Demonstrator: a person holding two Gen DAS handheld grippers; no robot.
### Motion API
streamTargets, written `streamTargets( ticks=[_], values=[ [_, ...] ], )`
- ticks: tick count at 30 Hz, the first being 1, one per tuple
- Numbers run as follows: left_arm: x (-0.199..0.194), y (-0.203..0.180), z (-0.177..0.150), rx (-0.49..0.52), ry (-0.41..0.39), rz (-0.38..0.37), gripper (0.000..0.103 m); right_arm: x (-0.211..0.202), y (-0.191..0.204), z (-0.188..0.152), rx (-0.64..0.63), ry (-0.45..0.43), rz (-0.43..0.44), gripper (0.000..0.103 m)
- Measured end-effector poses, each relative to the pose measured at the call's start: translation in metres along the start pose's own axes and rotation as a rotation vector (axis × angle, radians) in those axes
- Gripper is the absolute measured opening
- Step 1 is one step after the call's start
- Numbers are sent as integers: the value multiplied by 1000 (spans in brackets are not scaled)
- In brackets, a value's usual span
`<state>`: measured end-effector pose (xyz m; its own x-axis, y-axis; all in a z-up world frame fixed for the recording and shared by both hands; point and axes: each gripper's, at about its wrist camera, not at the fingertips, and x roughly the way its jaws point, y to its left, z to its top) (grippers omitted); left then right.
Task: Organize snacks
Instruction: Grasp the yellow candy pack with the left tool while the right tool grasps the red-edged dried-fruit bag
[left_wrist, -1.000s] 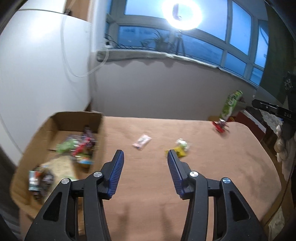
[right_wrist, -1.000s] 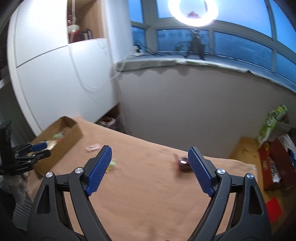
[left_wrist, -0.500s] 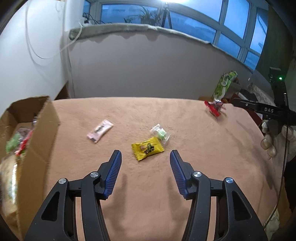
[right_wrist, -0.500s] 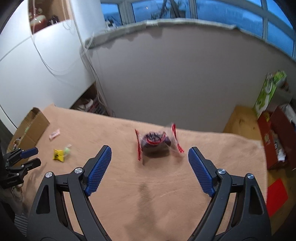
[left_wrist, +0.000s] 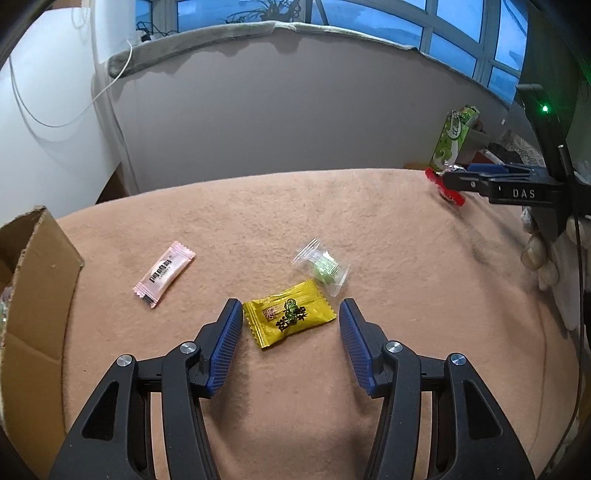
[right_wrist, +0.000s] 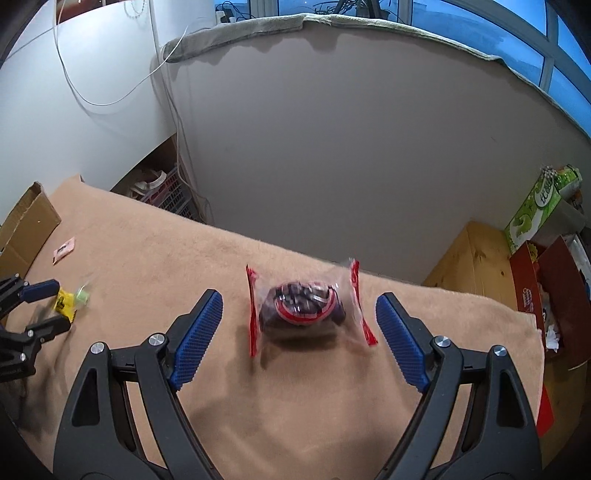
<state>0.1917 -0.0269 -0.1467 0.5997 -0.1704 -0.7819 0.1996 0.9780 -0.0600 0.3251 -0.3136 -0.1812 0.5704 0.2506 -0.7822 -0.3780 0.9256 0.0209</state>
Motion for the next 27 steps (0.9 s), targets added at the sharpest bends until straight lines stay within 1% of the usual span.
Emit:
streamTargets(
  ticks=[4, 7, 12, 13, 14, 16, 24, 26, 27],
  values=[
    [4, 0, 2, 4, 10, 7, 54, 10, 6, 4, -32, 17, -10, 88],
    [5, -2, 2, 12, 10, 17, 54, 15, 7, 4, -36, 26, 2, 87],
    [5, 2, 2, -1, 8, 2, 53, 17, 7, 2, -36, 33, 8, 87],
    [5, 0, 2, 5, 7, 8, 51, 16, 7, 2, -36, 33, 8, 83],
    [5, 0, 2, 9, 7, 12, 49, 16, 7, 2, -36, 34, 5, 73],
    [5, 0, 2, 12, 4, 14, 43, 18, 6, 2, -34, 45, 10, 66],
    [4, 1, 1, 8, -6, 7, 39, 14, 2, -1, -29, 28, 29, 63],
    [3, 1, 0, 9, -9, 3, 36, 11, 1, -3, -27, 24, 32, 62],
    [2, 1, 0, 9, -11, 3, 32, 11, 0, -4, -26, 23, 33, 61]
  ],
)
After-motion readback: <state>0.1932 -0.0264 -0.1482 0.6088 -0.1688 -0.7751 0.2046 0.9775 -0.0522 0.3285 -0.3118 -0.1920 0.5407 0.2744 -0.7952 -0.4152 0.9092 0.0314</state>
